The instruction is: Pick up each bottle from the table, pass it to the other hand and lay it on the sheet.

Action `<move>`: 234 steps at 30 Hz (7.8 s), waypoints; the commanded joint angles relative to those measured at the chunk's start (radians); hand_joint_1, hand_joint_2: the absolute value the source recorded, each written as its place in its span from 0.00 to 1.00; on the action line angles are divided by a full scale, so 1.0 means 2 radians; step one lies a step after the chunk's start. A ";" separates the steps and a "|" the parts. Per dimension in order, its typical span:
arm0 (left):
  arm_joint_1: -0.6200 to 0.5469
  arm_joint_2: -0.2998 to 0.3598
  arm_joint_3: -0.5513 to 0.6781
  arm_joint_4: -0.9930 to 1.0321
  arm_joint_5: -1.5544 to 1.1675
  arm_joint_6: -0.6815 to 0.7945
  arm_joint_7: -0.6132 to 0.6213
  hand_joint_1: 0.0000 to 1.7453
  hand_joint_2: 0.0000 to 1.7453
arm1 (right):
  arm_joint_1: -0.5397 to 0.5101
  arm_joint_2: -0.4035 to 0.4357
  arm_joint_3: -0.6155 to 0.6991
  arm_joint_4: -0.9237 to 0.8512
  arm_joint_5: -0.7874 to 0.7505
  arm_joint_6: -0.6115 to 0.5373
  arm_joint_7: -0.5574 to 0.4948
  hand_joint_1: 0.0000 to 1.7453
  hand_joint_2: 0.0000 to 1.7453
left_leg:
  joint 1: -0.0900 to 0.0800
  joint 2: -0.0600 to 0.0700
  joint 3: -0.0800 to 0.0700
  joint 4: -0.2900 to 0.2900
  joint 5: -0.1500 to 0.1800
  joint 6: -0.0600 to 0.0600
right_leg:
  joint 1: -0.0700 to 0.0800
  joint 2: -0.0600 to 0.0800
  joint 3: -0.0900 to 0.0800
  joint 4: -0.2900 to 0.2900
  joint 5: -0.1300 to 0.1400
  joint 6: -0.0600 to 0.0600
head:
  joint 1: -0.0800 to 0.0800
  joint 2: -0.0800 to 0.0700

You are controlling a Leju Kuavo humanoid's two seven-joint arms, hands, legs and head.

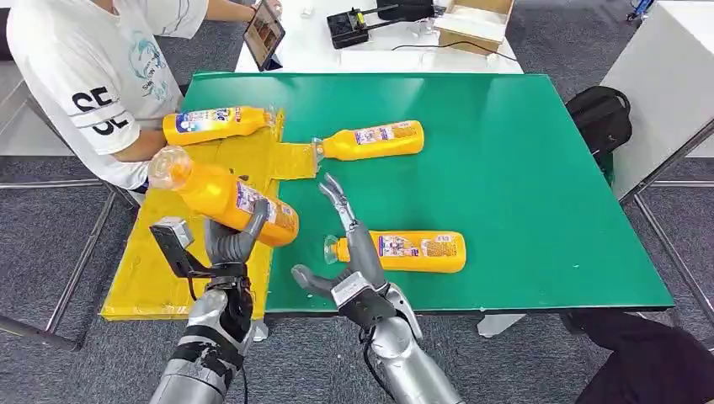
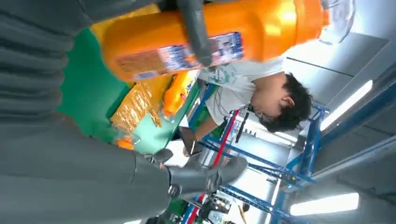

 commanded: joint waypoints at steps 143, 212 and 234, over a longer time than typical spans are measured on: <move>-0.084 0.062 0.027 0.048 -0.085 0.068 0.002 0.00 1.00 | -0.045 0.013 -0.057 0.094 -0.042 0.002 -0.015 0.00 0.00 | 0.000 -0.001 0.002 0.000 0.001 0.000 | 0.000 -0.002 0.002 0.000 0.000 -0.001 | 0.000 0.000; 0.098 0.053 -0.081 -0.134 -0.097 0.203 0.002 0.00 1.00 | -0.150 -0.200 -0.047 0.251 0.205 0.053 0.152 0.00 1.00 | -0.001 -0.004 0.001 0.000 0.000 0.002 | -0.001 -0.004 0.003 -0.002 0.000 0.000 | 0.001 0.000; 0.081 0.050 -0.091 -0.082 -0.089 0.196 0.002 0.00 1.00 | -0.190 -0.219 -0.007 0.345 0.241 0.107 0.200 0.84 1.00 | -0.001 -0.004 0.002 0.000 0.000 0.002 | -0.001 -0.004 0.004 -0.002 0.000 0.000 | 0.001 0.000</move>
